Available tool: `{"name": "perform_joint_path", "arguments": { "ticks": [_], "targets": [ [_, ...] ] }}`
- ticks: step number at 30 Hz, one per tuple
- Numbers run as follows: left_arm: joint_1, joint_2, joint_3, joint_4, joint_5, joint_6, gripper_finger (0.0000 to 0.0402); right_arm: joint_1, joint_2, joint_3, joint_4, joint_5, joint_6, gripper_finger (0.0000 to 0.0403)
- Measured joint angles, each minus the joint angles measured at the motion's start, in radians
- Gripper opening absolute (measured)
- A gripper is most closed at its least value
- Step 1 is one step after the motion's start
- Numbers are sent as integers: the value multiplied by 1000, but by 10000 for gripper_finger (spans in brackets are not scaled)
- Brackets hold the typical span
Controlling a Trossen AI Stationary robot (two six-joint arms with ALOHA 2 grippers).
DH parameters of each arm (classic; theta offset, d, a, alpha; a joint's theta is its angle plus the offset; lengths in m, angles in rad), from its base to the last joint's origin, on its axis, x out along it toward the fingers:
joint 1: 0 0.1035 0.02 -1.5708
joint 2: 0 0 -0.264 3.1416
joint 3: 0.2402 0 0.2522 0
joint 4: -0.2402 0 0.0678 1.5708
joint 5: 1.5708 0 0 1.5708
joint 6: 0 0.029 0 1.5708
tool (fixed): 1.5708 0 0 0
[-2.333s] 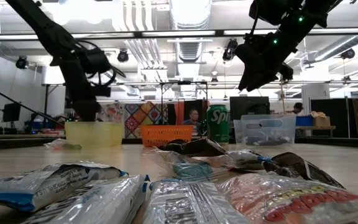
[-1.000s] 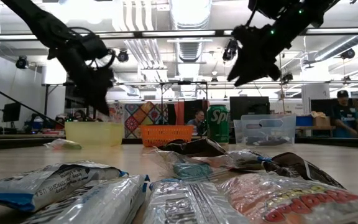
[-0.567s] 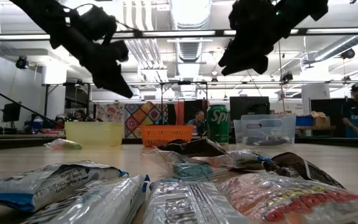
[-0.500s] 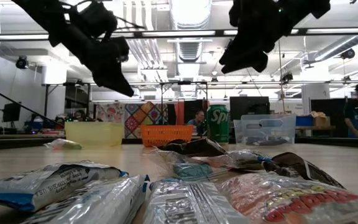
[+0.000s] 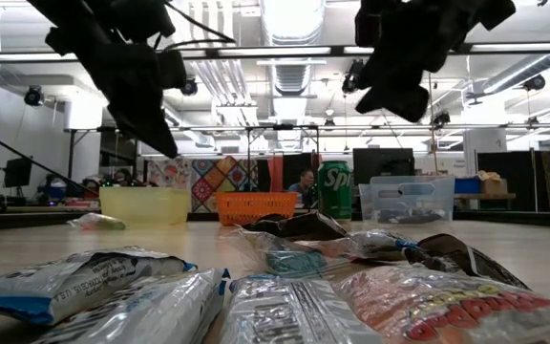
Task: Organize candy in baskets
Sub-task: Put the white chocolate into the orange bin
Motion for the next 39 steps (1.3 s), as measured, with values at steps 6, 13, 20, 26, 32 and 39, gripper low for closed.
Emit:
{"name": "perform_joint_path", "arguments": {
  "ticks": [6, 13, 20, 26, 32, 39],
  "targets": [
    [-50, -3, 0, -3, -44, -67, 75, 30, 77, 0, -6, -116, 147, 134],
    [-97, -7, 11, -32, -46, -119, 75, 62, 149, 25, -42, -198, 283, 123],
    [-137, -22, 24, -34, -44, -127, 75, 148, 255, 215, -289, -113, 310, 116],
    [-149, -40, 25, -35, -45, -124, 75, 206, 373, 383, -494, 30, 362, 116],
    [-162, -40, 25, -35, -44, -104, 75, 247, 456, 472, -504, 51, 419, 155],
    [-167, -40, 25, -35, -38, -70, 75, 277, 562, 558, -502, 77, 477, 211]
  ]
}}
